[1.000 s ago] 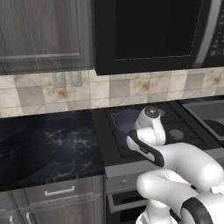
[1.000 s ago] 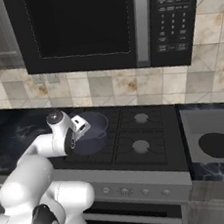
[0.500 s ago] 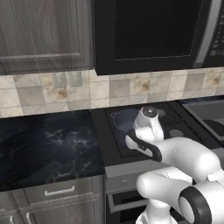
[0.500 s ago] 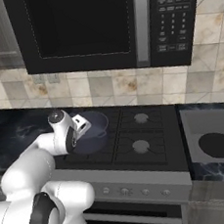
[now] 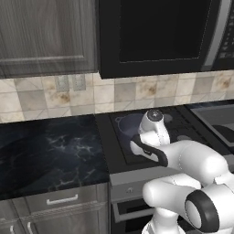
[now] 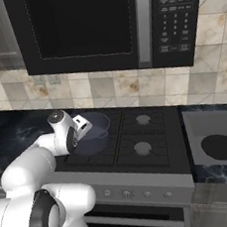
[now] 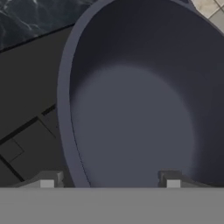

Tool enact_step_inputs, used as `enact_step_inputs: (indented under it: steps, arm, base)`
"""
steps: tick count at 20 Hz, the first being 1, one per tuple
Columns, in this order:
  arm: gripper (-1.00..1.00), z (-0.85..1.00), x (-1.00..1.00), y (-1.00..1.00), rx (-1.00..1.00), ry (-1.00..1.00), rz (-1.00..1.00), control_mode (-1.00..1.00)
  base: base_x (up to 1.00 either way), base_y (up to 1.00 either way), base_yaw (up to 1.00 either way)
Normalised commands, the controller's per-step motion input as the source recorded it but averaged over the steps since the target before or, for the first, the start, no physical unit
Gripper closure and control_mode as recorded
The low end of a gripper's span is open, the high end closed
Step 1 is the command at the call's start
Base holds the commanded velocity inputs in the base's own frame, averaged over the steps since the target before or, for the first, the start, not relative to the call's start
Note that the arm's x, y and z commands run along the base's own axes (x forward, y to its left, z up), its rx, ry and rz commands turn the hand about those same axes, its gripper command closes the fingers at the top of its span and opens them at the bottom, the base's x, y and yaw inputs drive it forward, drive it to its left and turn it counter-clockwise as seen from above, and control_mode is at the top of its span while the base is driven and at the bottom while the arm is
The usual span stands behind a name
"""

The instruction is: Move the pot and pan from the stove into the sink.

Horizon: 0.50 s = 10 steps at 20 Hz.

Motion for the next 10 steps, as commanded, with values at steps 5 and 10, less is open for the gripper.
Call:
enact_step_inputs:
  steps: [5,10]
  arm:
    - [1.00,0.00,0.00,0.00,0.00,0.00,0.00,-1.00]
    - [1.00,0.09,0.00,0.00,0.00,-0.02,0.00,-1.00]
  base:
    - [0.00,0.00,0.00]
    - [0.00,0.00,0.00]
